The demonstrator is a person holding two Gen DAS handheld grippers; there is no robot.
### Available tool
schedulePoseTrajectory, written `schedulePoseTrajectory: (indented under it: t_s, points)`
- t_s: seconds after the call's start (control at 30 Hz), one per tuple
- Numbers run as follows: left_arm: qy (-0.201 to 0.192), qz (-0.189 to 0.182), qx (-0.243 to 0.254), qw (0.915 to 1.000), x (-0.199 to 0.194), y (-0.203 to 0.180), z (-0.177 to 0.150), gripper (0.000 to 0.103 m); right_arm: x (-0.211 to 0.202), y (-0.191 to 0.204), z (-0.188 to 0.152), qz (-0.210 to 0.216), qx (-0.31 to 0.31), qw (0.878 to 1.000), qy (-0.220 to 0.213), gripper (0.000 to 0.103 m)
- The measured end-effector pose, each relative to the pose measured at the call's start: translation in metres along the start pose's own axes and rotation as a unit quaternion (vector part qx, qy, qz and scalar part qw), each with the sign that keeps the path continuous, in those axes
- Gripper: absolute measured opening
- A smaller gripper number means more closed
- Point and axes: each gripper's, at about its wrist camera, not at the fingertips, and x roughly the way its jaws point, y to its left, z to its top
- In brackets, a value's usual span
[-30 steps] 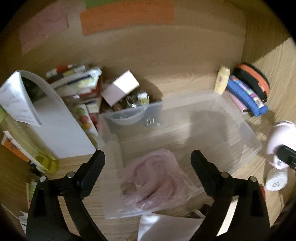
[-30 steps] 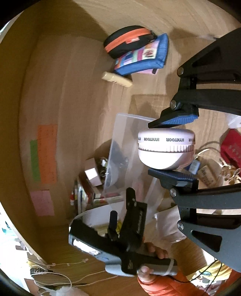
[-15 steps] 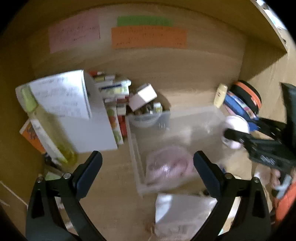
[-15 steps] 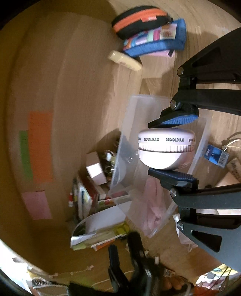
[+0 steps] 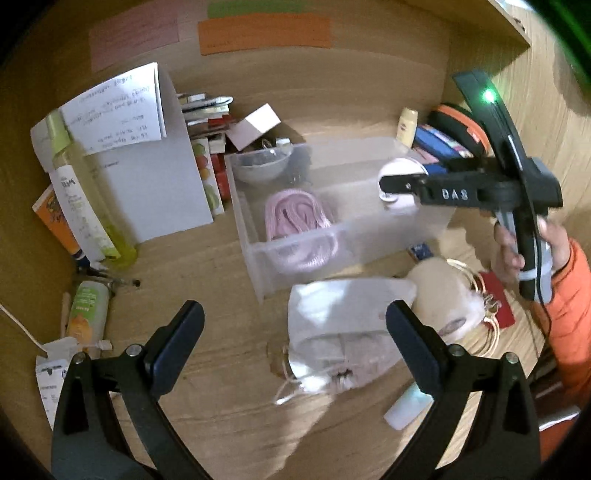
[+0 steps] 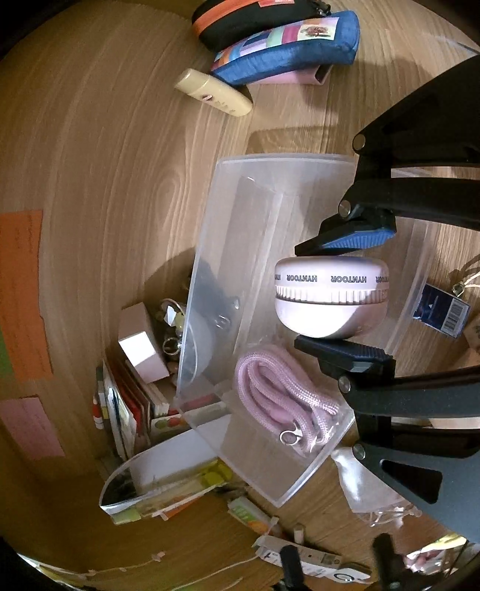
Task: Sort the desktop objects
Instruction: 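Place the white container in the bin while left tool grasps white pouch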
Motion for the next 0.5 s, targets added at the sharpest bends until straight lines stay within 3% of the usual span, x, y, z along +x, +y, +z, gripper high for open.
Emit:
schedulePoseTrajectory:
  t_s: [0.17, 0.4, 0.5]
  points:
    - [0.03, -0.045, -0.013, 0.9985, 0.009, -0.005, -0.015, 0.1, 0.005, 0.003, -0.002, 0.006, -0.001, 1.0, 0.006, 0.038]
    - [0.08, -0.061, 0.006, 0.9949, 0.039, -0.022, -0.028, 0.1, 0.009, -0.001, -0.002, 0.015, 0.012, 1.0, 0.017, 0.038]
    - [0.089, -0.041, 0.015, 0.9951, 0.053, -0.028, -0.026, 0.1, 0.011, -0.001, 0.0, 0.019, 0.015, 0.999, 0.023, 0.038]
